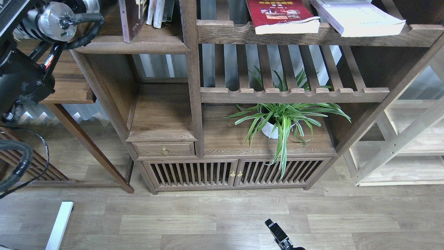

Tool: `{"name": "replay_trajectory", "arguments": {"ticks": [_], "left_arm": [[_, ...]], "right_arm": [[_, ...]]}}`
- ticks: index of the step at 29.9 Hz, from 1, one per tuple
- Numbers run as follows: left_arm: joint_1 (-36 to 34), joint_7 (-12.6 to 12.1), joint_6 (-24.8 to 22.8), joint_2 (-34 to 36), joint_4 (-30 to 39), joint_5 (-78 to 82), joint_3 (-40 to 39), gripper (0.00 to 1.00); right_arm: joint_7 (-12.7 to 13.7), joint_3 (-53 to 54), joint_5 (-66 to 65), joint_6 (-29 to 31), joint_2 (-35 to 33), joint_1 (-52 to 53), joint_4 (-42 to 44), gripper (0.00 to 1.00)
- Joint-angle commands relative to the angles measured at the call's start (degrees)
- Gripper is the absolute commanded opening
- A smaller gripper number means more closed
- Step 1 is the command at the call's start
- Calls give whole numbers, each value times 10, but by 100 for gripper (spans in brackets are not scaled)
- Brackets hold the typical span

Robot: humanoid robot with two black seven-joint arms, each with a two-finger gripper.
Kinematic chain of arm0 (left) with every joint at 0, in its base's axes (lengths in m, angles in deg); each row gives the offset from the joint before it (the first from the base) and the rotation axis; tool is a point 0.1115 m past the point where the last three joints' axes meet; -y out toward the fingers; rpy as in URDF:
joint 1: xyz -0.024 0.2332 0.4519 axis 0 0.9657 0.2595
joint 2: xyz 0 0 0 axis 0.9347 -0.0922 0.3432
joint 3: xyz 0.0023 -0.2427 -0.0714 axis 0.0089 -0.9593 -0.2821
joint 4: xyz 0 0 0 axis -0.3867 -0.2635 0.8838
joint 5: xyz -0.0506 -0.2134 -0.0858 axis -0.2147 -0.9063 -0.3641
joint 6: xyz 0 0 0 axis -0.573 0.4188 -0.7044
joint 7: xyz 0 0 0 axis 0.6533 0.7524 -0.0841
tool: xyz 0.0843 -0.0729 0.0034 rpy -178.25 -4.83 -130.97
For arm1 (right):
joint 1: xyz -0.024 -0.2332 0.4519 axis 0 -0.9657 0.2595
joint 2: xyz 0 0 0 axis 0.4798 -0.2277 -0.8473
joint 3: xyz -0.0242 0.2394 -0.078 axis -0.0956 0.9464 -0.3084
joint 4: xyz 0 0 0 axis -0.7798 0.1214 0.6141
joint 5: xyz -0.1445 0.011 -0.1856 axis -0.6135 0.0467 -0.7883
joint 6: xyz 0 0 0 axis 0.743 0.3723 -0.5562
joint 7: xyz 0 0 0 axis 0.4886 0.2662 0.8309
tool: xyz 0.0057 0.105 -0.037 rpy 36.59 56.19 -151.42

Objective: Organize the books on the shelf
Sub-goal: 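Insert the red book upright into the upper shelf with the left gripper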

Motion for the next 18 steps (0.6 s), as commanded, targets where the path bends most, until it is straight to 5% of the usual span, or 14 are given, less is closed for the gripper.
{"name": "replay_trajectory", "arguments": {"ticks": [1, 18], "left_arm": [[-1, 0, 1, 0, -1, 4, 1, 53], [-33, 0, 7, -9, -13, 0, -14, 64]], "right_arm": [[0, 0, 4, 0, 0, 2, 0, 99], [1, 0, 11, 0, -7, 8, 5, 99]]}}
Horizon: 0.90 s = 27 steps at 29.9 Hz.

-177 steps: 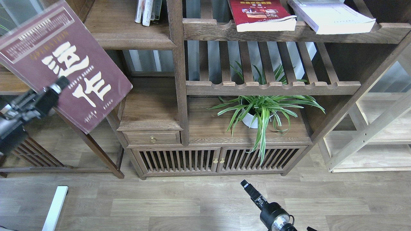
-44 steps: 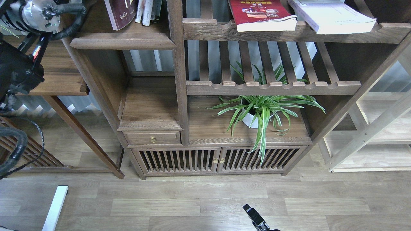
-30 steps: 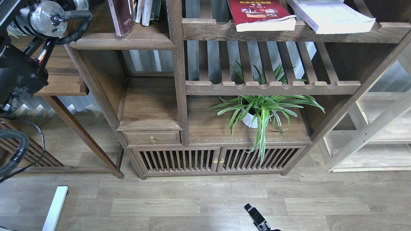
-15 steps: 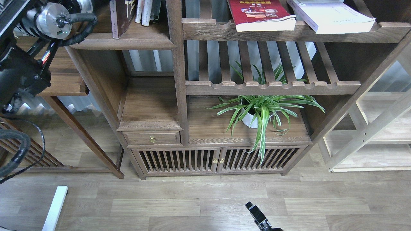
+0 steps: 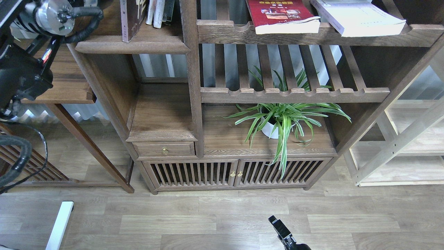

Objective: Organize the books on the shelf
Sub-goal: 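Insert the red book upright into the upper shelf with the left gripper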

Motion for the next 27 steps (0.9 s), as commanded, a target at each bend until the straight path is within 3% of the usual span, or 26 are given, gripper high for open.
{"name": "replay_trajectory", "arguments": {"ticks": [1, 20, 27], "left_arm": [[-10, 0, 1, -9, -5, -5, -7, 65], [-15, 0, -4, -22, 0, -9, -48, 77], [-15, 0, -4, -24, -3, -30, -52, 78]], "right_arm": [[0, 0, 0, 0, 0, 0, 1, 99], [0, 0, 0, 0, 0, 2, 3, 99], [0, -1, -1, 0, 0, 2, 4, 99]]}}
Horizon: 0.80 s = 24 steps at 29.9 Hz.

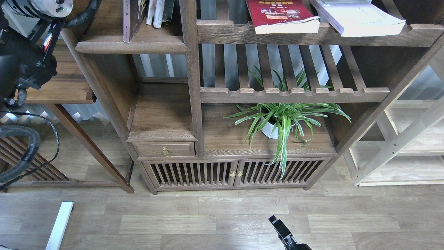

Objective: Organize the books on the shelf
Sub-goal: 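Insert the red book upright into the upper shelf with the left gripper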

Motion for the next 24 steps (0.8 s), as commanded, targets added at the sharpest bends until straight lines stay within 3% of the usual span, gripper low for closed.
{"name": "replay_trajectory", "arguments": {"ticks": [1, 5, 13, 24], "left_arm": [[-4, 0, 0, -4, 0, -21, -1, 78], [-5, 0, 0, -9, 0, -35, -1, 78], [-12, 22, -1, -12, 13, -37, -34, 78], [24, 12, -3, 39, 71, -40, -44, 84]], "right_arm": [[0, -1, 0, 0, -1, 0, 1, 99], [0, -1, 0, 0, -1, -1, 1, 99], [0, -1, 0, 0, -1, -1, 2, 99], [0, -1, 0, 0, -1, -1, 5, 99]]}}
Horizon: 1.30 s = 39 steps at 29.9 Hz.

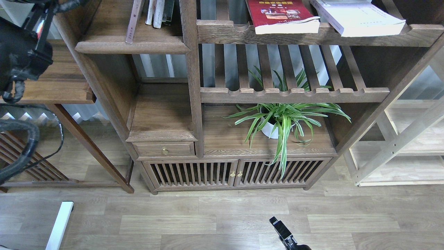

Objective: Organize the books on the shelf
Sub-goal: 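Insert the red book upright into the upper shelf with the left gripper, then withdraw the left gripper from the shelf and lower it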

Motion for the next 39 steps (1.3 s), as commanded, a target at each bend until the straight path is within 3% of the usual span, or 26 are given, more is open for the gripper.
{"name": "replay_trajectory", "arguments": {"ticks": [1, 4, 21, 29, 32, 39], "left_arm": [[31, -4, -2, 24, 31, -1, 3, 84], [66, -15, -2, 41, 74, -1, -2, 85], [290, -15, -2, 68, 307, -2, -103, 87], [358, -15, -11, 63, 375, -9, -141, 93], [389, -15, -45, 60, 385, -27, -144, 94], [473, -15, -216, 54, 377, -95, -152, 96]], "right_arm": [[0, 0, 0, 0, -1, 0, 0, 99], [0, 1, 1, 0, -1, 1, 0, 99], [0, 2, 11, 0, -1, 23, -9, 99], [2, 7, 15, 0, -17, 31, -60, 99], [0, 34, 31, 0, -7, 35, -68, 98], [1, 94, 33, 0, 8, 34, -84, 97]]}}
